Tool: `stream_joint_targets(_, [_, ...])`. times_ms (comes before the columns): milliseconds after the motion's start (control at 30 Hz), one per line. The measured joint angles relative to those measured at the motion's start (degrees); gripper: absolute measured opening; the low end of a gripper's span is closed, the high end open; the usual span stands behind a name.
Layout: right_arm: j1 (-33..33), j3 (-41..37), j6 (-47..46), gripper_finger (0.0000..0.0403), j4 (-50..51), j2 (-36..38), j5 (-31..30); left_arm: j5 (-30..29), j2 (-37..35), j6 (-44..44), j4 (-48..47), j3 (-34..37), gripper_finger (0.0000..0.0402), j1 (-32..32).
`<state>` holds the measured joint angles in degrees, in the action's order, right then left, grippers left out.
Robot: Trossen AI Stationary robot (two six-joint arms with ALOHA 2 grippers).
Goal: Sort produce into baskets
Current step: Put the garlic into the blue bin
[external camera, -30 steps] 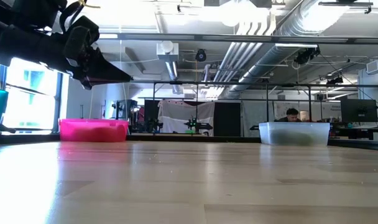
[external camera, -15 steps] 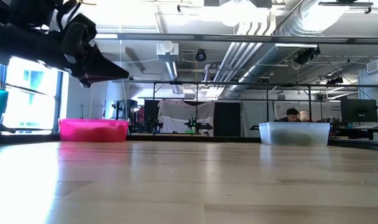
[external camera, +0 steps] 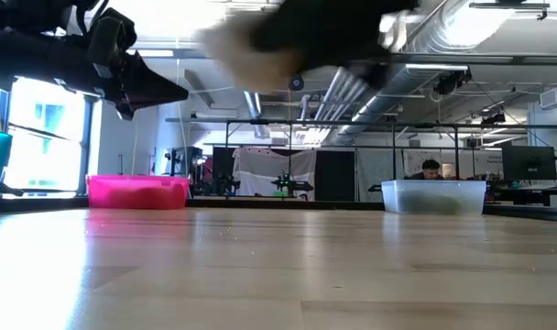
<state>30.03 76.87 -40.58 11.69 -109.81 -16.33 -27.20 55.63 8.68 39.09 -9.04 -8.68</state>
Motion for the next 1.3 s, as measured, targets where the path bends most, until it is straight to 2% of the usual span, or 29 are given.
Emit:
stream_joint_targets(200, [-6.22, -0.01, 14.80, 0.0046, -18.94, -3.84, 1.57, -0.35, -0.44, -0.41, 0.89, 0.00, 0.0000, 0.13])
stream_joint_targets(400, [-9.70, 0.49, 20.03, 0.0045, -32.23, -7.79, 4.96, -0.38, -0.50, -0.39, 0.70, 0.00, 0.0000, 1.66])
stream_joint_targets(700, [-10.79, 15.02, 26.07, 0.0044, -27.87, -16.94, 7.36, -0.09, -0.48, -0.34, 1.09, 0.00, 0.0000, 3.44])
stream_joint_targets(1067, [-10.99, 32.76, 26.71, 0.0046, -19.35, -29.04, 10.84, 0.09, -0.48, 0.07, 1.24, 0.00, 0.0000, 3.42])
stream_joint_targets(1300, [-11.03, 35.90, 26.12, 0.0053, -18.23, -31.65, 13.02, 0.11, -0.48, 0.06, 1.20, 0.00, 0.0000, 3.42])
